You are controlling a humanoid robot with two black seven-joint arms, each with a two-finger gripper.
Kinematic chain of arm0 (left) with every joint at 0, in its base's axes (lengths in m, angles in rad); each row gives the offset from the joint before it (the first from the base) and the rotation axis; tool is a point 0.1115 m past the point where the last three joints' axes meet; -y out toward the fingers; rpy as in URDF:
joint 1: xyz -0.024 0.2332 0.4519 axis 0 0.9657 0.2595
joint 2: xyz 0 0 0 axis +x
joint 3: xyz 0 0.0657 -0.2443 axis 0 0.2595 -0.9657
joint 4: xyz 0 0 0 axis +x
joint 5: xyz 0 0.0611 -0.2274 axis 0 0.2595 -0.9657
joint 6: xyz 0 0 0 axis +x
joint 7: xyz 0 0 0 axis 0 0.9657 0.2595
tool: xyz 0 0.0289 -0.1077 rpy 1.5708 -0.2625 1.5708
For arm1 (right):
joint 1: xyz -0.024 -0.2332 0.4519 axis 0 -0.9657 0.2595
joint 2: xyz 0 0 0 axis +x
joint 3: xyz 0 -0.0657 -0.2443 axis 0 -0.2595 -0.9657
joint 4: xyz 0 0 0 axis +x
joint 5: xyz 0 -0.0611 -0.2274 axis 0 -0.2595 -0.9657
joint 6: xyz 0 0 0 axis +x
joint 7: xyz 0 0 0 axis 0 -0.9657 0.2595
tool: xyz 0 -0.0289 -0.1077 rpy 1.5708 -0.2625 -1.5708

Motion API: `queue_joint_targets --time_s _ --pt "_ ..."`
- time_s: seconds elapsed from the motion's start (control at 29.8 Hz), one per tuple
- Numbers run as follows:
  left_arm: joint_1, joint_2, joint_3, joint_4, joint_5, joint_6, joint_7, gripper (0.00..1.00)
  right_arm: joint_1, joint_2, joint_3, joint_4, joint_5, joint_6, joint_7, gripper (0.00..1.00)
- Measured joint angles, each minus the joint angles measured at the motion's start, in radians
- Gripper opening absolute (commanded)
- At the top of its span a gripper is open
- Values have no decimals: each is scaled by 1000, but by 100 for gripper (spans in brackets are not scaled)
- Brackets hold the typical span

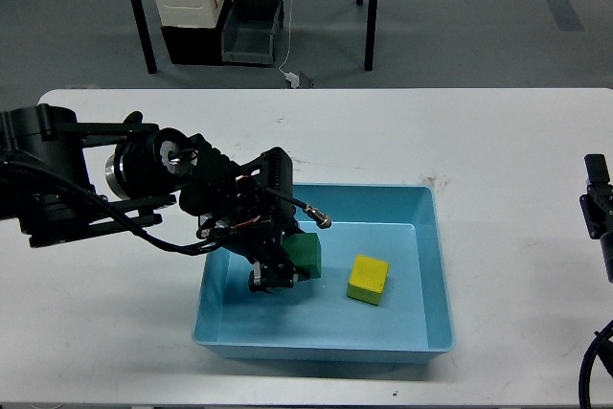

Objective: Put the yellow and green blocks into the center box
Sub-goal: 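Carry the green cube over the tub and lower it beside the yellow cube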

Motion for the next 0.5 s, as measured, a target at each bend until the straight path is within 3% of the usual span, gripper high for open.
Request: queue_joint_targets --time_s 0.07,0.13,0.23,0.34,0.5 --pt "-6 0 4 3 0 1 0 45 0 0 -1 0 0 0 0 100" --pt "-6 0 6 4 0 1 0 55 0 0 -1 0 0 0 0 100" --pt "-3 0 7 7 0 1 0 89 0 0 -1 0 0 0 0 100" --pt "-1 0 7 13 0 0 0 98 -2 0 -1 0 0 0 0 100" --pt "-3 0 7 29 0 -11 0 99 -4 0 -15 1 0 1 0 100"
